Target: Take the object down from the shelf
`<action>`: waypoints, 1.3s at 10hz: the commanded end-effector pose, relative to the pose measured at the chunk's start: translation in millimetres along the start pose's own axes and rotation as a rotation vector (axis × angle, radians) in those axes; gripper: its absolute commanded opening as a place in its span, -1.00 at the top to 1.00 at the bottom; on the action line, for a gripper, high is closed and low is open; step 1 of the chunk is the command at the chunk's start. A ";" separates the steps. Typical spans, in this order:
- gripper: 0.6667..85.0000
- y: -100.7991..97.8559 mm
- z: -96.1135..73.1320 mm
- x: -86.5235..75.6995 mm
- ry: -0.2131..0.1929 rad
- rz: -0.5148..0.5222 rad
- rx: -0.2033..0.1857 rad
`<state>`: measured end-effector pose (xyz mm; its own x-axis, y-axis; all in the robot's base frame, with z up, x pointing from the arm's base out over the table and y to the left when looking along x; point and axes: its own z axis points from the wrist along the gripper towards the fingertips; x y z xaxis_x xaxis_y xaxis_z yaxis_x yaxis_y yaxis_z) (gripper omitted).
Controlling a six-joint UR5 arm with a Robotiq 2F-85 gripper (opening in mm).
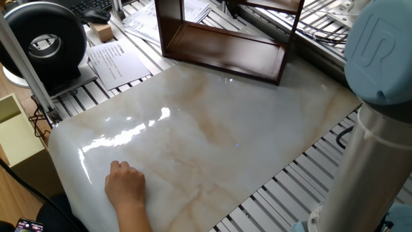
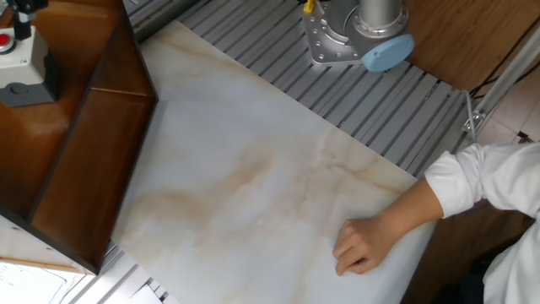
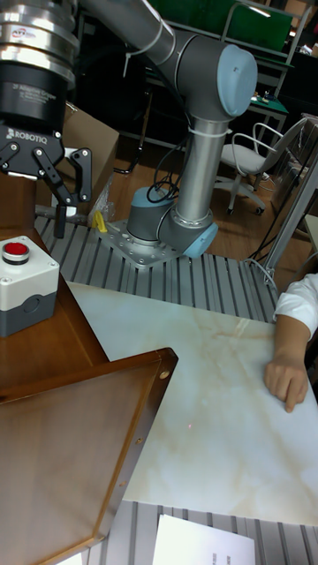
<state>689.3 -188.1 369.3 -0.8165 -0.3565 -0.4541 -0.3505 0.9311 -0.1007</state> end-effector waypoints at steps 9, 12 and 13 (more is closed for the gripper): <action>-1.00 8.5 -27.4 18.7 0.023 0.049 -0.115; -1.00 5.8 -31.7 14.5 0.008 0.000 -0.099; -1.00 7.4 -27.9 10.4 -0.001 0.002 -0.101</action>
<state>661.1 -189.9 383.4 -0.8317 -0.3449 -0.4350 -0.3806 0.9247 -0.0055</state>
